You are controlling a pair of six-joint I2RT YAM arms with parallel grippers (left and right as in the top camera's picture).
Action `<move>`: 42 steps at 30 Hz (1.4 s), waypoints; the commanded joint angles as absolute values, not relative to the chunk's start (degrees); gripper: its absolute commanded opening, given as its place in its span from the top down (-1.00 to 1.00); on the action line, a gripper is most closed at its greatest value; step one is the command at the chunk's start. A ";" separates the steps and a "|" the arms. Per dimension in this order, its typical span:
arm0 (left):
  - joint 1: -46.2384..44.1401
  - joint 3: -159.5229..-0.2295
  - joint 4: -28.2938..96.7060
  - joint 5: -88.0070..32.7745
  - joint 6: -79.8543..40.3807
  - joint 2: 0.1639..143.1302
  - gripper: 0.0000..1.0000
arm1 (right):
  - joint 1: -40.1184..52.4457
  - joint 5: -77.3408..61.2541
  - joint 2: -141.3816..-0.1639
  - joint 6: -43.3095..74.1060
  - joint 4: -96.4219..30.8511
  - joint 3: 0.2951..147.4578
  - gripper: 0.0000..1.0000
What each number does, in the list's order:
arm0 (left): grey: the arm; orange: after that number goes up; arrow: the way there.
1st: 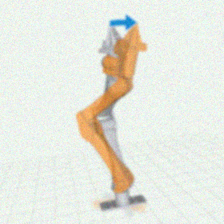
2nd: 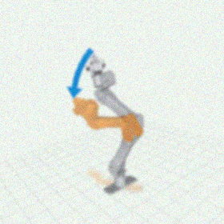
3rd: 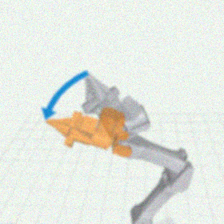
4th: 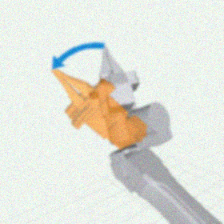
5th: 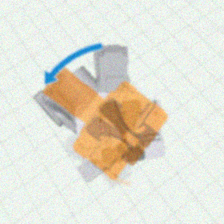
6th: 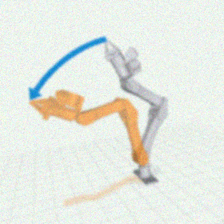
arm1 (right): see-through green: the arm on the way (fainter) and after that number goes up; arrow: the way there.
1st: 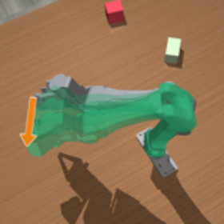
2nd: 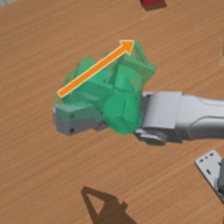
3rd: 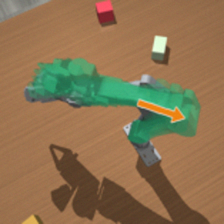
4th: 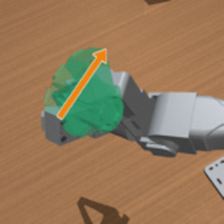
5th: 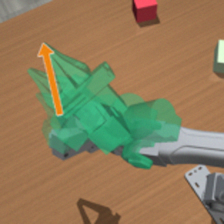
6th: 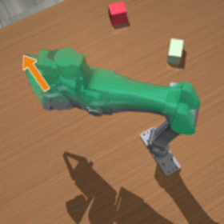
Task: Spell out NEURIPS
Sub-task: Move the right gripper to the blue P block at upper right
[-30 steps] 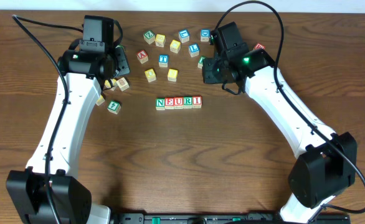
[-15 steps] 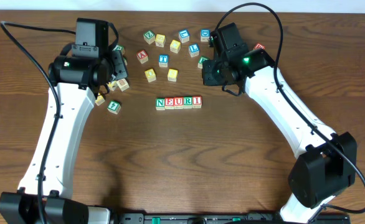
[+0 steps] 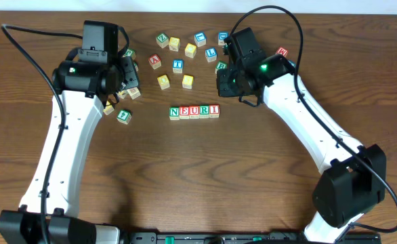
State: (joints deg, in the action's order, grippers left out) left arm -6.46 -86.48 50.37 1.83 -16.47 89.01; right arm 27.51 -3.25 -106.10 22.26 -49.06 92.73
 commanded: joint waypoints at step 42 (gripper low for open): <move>-6.17 -86.85 50.52 1.76 -15.86 86.80 -0.10 | 29.69 -3.57 -108.64 23.33 -50.57 92.86 0.45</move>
